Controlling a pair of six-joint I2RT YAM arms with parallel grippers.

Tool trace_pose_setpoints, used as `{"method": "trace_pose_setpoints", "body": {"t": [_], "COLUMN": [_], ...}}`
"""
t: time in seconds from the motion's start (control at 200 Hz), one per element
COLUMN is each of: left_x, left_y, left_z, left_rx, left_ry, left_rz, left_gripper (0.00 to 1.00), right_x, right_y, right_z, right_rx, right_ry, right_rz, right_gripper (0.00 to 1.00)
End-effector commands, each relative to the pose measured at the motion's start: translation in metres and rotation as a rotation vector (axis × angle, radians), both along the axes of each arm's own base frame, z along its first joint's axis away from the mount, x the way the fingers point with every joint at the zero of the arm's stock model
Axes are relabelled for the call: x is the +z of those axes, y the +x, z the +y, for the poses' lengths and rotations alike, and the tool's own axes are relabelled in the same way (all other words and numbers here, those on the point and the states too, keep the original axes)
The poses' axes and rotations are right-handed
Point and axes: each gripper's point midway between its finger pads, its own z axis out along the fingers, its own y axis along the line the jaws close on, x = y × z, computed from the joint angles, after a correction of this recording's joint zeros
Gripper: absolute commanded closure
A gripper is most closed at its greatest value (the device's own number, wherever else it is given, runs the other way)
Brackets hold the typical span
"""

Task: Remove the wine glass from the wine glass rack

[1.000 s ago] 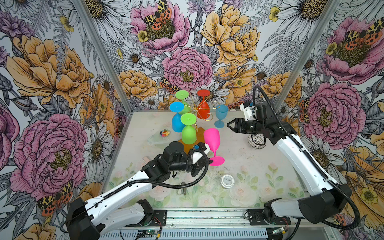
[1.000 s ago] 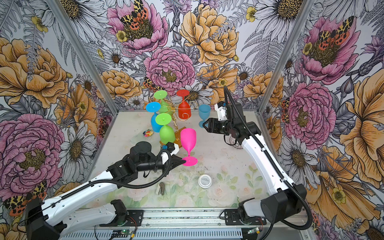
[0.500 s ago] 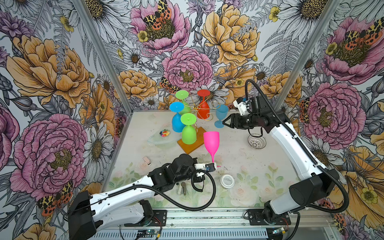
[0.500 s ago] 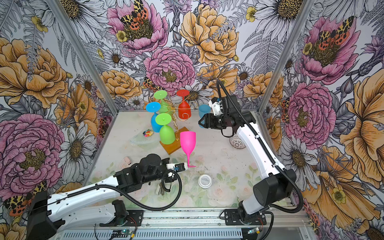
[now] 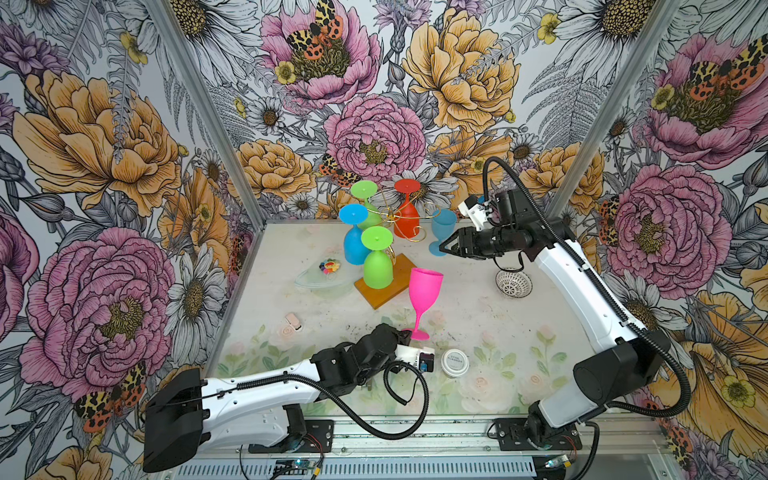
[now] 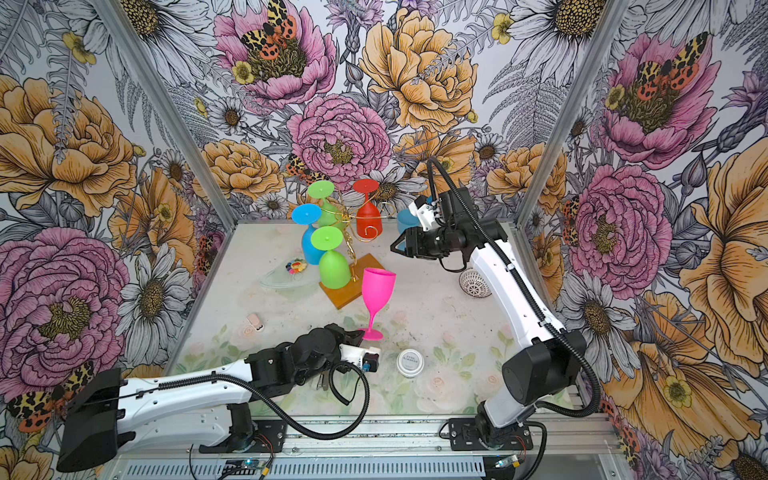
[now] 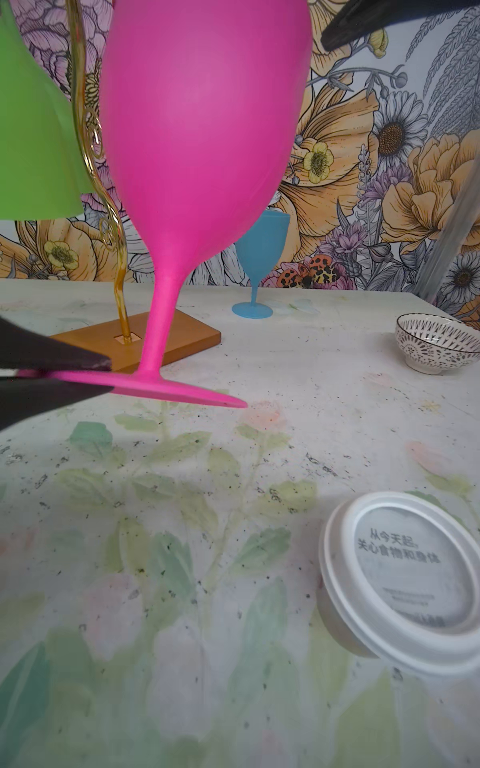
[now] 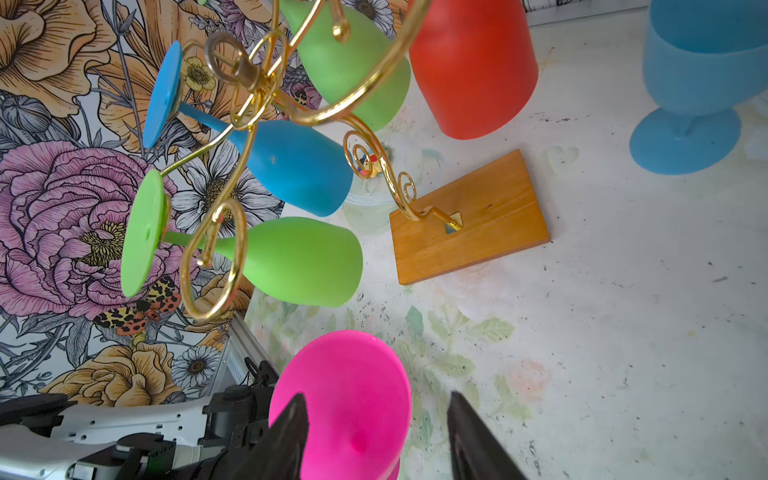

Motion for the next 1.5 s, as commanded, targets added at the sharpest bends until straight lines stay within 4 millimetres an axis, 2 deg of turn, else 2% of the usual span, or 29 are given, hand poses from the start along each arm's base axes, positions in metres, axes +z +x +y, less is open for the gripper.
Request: {"method": "trace_pose_setpoints", "body": {"t": [0.0, 0.25, 0.671, 0.876, 1.301, 1.496], "left_x": [0.013, 0.016, 0.019, 0.016, 0.014, 0.011], "left_y": [0.012, 0.020, 0.031, 0.034, 0.042, 0.043], "left_z": [0.007, 0.016, 0.021, 0.023, 0.026, 0.028], "left_rx": [0.038, 0.063, 0.100, 0.111, 0.142, 0.148], "left_ry": [0.040, 0.109, 0.167, 0.190, 0.231, 0.248], "left_rz": [-0.142, -0.242, -0.359, -0.384, -0.448, -0.456], "left_gripper": [1.00, 1.00, 1.00, 1.00, 1.00, 1.00], "right_x": [-0.001, -0.012, -0.021, -0.024, -0.034, -0.035], "right_y": [-0.004, -0.016, -0.020, -0.020, -0.027, -0.027], "right_z": [0.003, 0.019, 0.034, 0.035, 0.034, 0.033], "right_rx": [0.033, 0.106, 0.159, 0.162, 0.191, 0.191], "right_ry": [-0.014, -0.018, 0.007, 0.004, -0.007, -0.021], "right_rz": [0.000, 0.049, 0.103, 0.114, 0.145, 0.139], "right_gripper": [0.45, 0.46, 0.58, 0.68, 0.78, 0.88]}}
